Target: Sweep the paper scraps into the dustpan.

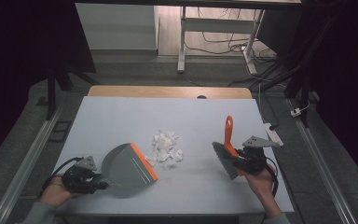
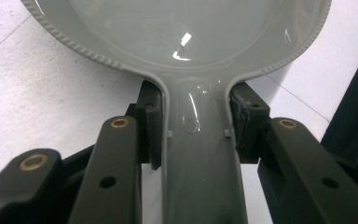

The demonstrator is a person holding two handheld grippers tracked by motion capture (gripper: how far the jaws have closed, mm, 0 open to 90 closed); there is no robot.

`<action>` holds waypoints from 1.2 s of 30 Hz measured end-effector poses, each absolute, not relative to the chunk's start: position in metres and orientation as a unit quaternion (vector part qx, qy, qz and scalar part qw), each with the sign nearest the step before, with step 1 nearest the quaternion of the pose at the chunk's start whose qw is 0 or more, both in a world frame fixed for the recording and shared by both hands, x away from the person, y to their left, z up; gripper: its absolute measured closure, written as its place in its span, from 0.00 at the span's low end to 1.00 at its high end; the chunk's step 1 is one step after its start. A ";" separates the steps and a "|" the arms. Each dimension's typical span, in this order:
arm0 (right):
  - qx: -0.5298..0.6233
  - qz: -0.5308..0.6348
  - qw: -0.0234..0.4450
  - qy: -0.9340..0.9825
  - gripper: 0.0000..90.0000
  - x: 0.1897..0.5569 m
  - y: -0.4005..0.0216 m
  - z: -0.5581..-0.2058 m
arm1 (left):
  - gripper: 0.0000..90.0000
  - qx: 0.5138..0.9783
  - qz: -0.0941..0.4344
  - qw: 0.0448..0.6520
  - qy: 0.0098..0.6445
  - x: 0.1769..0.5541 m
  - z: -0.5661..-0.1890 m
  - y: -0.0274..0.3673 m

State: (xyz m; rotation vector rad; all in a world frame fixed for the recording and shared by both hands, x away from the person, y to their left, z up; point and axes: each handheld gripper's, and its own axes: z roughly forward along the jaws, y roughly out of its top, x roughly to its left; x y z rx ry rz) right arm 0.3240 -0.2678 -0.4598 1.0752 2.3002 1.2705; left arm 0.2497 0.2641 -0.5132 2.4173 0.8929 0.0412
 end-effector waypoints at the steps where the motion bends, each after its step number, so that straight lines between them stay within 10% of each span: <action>1: 0.374 0.443 0.151 0.801 0.79 0.325 -0.266 -0.459 | 0.68 0.900 0.014 0.279 0.334 0.250 -0.514 0.263; 36: 0.388 0.371 0.122 0.835 0.79 0.443 -0.130 -0.454 | 0.68 0.905 0.005 0.281 0.319 0.254 -0.516 0.257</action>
